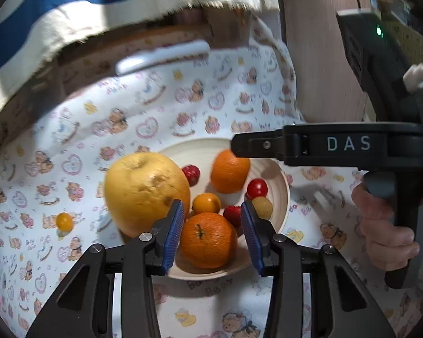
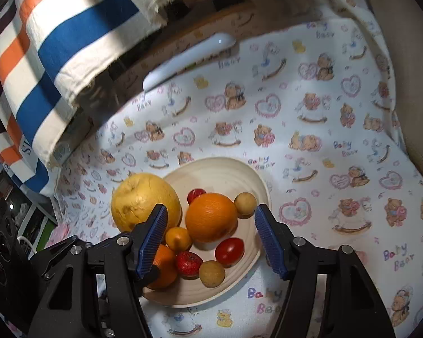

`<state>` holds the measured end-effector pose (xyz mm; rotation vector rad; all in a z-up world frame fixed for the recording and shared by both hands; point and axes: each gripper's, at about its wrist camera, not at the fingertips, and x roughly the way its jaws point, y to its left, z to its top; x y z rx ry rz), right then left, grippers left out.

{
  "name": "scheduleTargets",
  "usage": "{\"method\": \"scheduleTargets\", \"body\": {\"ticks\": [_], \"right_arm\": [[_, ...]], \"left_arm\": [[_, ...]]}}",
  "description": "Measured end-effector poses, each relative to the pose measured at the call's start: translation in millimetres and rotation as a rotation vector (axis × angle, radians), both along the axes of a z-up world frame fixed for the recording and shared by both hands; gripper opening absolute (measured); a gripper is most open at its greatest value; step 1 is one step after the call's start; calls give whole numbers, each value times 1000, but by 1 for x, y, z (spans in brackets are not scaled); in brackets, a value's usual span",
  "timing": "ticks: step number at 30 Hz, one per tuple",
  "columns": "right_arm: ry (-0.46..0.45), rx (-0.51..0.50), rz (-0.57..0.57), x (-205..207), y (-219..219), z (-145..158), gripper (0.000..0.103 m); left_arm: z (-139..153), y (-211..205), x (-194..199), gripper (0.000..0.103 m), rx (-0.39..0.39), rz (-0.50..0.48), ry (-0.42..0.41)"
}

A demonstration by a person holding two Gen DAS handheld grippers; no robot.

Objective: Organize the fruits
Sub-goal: 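Open both tools to release the orange and red apple onto the plate, then withdraw both tools from the plate toward the small yellow fruit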

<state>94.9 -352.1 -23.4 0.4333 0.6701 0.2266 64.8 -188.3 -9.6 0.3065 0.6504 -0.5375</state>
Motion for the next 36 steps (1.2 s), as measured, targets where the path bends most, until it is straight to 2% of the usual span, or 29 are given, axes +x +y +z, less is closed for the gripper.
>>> {"method": "scheduleTargets", "body": {"ticks": [3, 8, 10, 14, 16, 18, 22, 25, 29, 36], "right_arm": [[-68, -72, -45, -12, 3, 14, 66], [-155, -122, -99, -30, 6, 34, 68], [-202, -145, -128, -40, 8, 45, 68], [-302, -195, -174, -62, 16, 62, 79], [-333, -211, -192, -68, 17, 67, 81], [-361, -226, -215, -73, 18, 70, 87], [-382, -243, -224, -78, 22, 71, 92], [-415, -272, -237, -83, 28, 69, 103], [-419, -298, -202, -83, 39, 65, 102], [-417, -332, -135, -82, 61, 53, 102]], "left_arm": [[11, 9, -7, 42, -37, 17, -39], [29, 31, -15, 45, -100, 68, -114], [38, 44, -20, 55, -139, 99, -154], [52, 72, -34, 75, -210, 168, -272], [58, 88, -42, 91, -245, 203, -324], [64, 102, -50, 103, -271, 225, -366], [73, 122, -64, 103, -271, 267, -458], [74, 131, -68, 103, -263, 291, -486], [69, 145, -69, 103, -257, 315, -433], [52, 177, -63, 103, -283, 405, -412]]}}
